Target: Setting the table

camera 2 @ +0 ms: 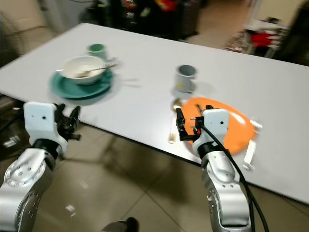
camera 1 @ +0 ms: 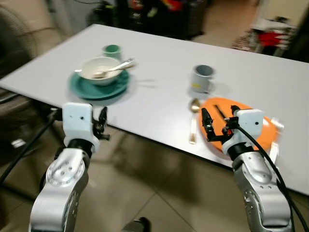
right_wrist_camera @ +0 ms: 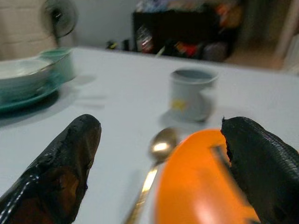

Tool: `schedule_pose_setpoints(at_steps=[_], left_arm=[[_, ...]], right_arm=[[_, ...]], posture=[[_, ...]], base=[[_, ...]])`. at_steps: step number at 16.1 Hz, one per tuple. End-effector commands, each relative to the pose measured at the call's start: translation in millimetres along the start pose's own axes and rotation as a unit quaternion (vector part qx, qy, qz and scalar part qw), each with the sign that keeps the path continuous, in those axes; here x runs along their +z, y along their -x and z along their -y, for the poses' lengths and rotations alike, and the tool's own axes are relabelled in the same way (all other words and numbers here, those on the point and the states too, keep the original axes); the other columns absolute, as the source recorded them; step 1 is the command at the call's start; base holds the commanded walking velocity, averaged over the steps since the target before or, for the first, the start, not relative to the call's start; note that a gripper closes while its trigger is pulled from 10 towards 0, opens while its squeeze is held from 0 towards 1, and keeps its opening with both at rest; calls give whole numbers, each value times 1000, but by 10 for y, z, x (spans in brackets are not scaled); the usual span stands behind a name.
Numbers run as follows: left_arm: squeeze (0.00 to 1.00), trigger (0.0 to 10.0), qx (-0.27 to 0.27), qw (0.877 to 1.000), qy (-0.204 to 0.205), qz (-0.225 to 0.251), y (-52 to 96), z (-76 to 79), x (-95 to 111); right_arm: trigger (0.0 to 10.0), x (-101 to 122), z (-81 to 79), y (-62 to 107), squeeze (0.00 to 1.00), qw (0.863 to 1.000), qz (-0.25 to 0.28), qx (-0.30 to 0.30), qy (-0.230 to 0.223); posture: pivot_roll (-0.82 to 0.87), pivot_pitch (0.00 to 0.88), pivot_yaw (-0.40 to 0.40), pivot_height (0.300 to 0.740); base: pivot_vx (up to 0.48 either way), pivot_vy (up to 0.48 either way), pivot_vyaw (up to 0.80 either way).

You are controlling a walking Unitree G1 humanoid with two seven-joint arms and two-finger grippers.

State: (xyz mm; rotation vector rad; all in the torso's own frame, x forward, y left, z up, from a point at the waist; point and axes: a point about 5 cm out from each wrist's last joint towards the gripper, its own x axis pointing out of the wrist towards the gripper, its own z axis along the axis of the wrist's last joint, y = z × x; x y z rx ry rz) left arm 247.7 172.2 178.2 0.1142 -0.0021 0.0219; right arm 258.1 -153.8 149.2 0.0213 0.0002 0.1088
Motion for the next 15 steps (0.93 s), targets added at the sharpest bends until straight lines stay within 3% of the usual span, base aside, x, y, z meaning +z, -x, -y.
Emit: schedule_pose_setpoints(at_steps=[1,3,15], left_arm=[[1000,10000,15,1000,-9,-11,-11,-30,-34],[1000,10000,-33,999,-26,-12,-29,64,-24],[1000,10000,-37,999,-28,-24,-58,76,-101]], right_arm=[[10000,-39,9,3,1000,1000,-20,-3,-12],[10000,-67,-11,-15,1000,999,-35,7,-22],[10000,-131,-99,-28,1000,996,-61,43,-50]], posture=[[-14,45,27,740],[-25,39,31,740],[-25,10,21,740]], base=[[0,0,800],[0,0,619],[0,269,0]])
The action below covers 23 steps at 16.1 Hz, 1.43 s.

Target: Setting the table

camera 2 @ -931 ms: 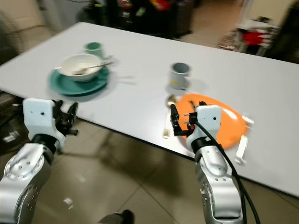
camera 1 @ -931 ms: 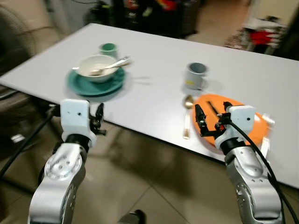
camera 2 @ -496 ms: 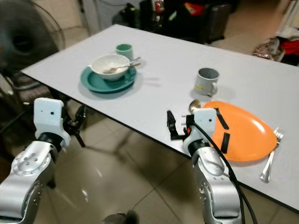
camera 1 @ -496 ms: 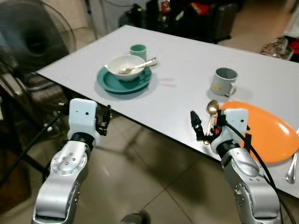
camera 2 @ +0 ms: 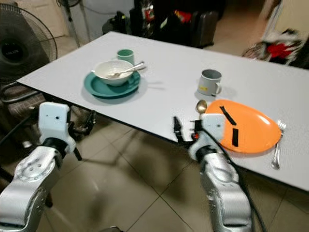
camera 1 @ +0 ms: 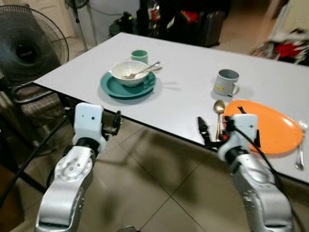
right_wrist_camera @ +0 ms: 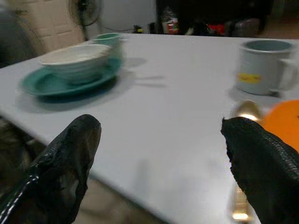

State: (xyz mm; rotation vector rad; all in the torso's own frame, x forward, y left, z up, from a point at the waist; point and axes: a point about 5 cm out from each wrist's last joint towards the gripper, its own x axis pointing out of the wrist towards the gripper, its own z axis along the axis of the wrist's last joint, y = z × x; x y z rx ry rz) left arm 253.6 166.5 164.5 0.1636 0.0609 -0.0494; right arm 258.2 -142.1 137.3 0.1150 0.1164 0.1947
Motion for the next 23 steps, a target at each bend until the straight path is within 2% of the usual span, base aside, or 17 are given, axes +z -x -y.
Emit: schedule_pose_setpoints(at_steps=[1,12,20,23], left_arm=[[1000,10000,3,1000,-3,5,11,-7,26],[1000,10000,15,1000,-4,1,92,-45,9],[1000,10000,17,1000,-9,2,81,-74,31],[1000,10000,21,1000,1,13,80,-65,65]], right_arm=[[10000,-5,7,-20,1000,1000,-6,5,-2],[10000,-41,-21,-84,1000,999,-18,25,-10],[10000,-64,-66,-107,1000,998,-27,39,-30],[10000,-57,-69,-135,1000,998,-30,43,-17]], posture=[[-21,9,13,740],[8,14,-6,740],[18,15,-6,740],[18,17,-14,740]], base=[[0,304,0],[0,301,0],[0,299,0],[0,0,0]])
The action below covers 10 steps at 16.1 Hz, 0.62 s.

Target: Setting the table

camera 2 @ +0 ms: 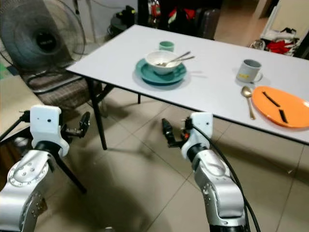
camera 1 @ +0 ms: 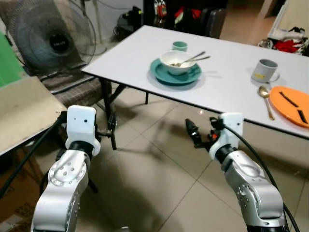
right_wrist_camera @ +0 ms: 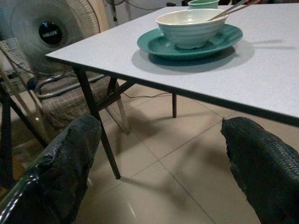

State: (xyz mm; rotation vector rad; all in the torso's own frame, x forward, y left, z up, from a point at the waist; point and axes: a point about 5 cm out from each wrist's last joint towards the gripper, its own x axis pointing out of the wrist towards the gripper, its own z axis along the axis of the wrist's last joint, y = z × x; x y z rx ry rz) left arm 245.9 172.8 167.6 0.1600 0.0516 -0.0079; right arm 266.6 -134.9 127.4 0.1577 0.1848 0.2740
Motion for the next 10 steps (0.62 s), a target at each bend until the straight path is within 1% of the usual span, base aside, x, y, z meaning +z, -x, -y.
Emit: schedule_pose_setpoints(at_steps=[1,2,3,4,6,7,8,9,10], left_arm=[[957,10000,3,1000,2,13,-9,0,62],[804,10000,9,1000,4,16,-19,-6,70],[769,10000,9,1000,3,22,-21,-8,85],[757,10000,10,1000,6,29,-21,-17,108],[765,10000,17,1000,-4,20,-35,-35,95],[769,10000,17,1000,5,23,-39,-40,97],[776,10000,17,999,9,26,-42,-42,105],[773,10000,19,999,6,26,-45,-48,106],[773,10000,20,999,3,25,-45,-49,106]], right_arm=[[10000,35,-35,-48,1000,1000,-4,9,8],[10000,52,-78,-62,1000,1000,-3,25,16],[10000,78,-125,-63,1000,999,5,42,18],[10000,94,-157,-66,1000,998,9,55,24],[10000,93,-188,-76,1000,997,7,72,34],[10000,97,-215,-84,1000,995,6,85,41],[10000,100,-229,-91,976,995,5,93,45],[10000,101,-238,-99,910,994,4,97,51],[10000,97,-241,-109,808,993,0,98,63]], posture=[[18,16,-16,740],[17,14,-18,740],[18,14,-20,740],[18,12,-21,740],[20,11,-23,740],[19,9,-24,740],[21,7,-26,740],[22,7,-26,740],[25,6,-27,740]], base=[[0,0,0],[0,0,800],[0,0,800],[0,0,800],[0,0,800],[0,0,800],[0,0,800],[0,0,800],[0,0,800]])
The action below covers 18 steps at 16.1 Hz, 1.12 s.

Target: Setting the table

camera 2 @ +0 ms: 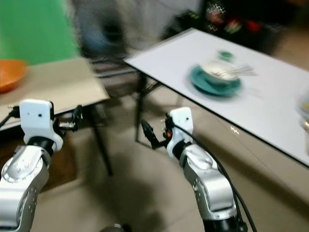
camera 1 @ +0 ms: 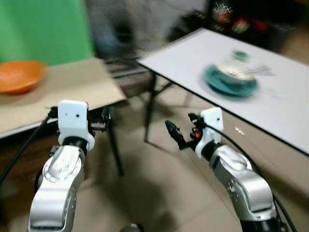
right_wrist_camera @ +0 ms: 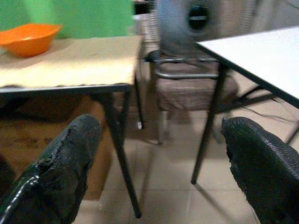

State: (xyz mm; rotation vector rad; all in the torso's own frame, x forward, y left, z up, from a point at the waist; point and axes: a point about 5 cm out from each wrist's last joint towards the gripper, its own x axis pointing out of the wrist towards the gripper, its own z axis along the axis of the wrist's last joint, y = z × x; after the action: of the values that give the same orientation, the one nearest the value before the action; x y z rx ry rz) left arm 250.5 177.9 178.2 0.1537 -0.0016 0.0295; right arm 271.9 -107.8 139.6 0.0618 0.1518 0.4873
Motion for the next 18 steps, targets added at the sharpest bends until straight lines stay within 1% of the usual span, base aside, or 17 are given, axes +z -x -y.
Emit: schedule_pose_setpoints(at_steps=[1,2,3,4,7,8,10,12,14,16,18], left_arm=[[773,10000,-3,1000,-6,1,-2,20,7],[776,10000,-6,1000,-13,1,7,23,12],[780,10000,-8,1000,-14,2,17,25,18],[784,10000,-10,1000,-17,2,27,19,25],[784,10000,-9,1000,-19,3,32,-1,31],[788,10000,-7,1000,-20,2,33,-6,31],[788,10000,-8,1000,-20,2,35,-4,32],[788,10000,-11,1000,-18,3,32,12,42],[800,10000,-12,1000,-17,3,32,10,41],[800,10000,-13,1000,-16,2,24,12,38],[796,10000,-14,1000,-15,0,23,13,33]], right_arm=[[10000,-11,23,-5,694,1000,-6,0,2],[10000,-23,15,-16,545,1000,-11,11,-6],[10000,-35,19,-26,255,1000,-14,13,-6],[10000,-42,18,-35,114,1000,-17,15,-6],[10000,-40,10,-53,106,1000,-17,25,-6],[10000,-32,4,-62,0,1000,-12,27,-1],[10000,-30,-6,-73,0,1000,-9,29,2],[10000,-37,-17,-88,0,1000,-8,26,2],[10000,-40,-16,-83,0,1000,-4,23,-3],[10000,-55,10,-75,0,1000,-4,9,-24],[10000,-48,26,-68,0,1000,1,1,-21]], posture=[[26,6,-27,740],[29,5,-29,740],[29,5,-29,740],[30,7,-30,740],[37,8,-35,740],[38,9,-36,740],[40,9,-36,740],[41,5,-36,740],[40,3,-33,740],[39,0,-31,740],[37,0,-30,740]], base=[[0,0,800],[0,0,800],[0,0,800],[0,0,800],[0,0,800],[0,0,594],[0,0,0],[266,0,800],[292,0,0],[302,0,0],[306,0,0]])
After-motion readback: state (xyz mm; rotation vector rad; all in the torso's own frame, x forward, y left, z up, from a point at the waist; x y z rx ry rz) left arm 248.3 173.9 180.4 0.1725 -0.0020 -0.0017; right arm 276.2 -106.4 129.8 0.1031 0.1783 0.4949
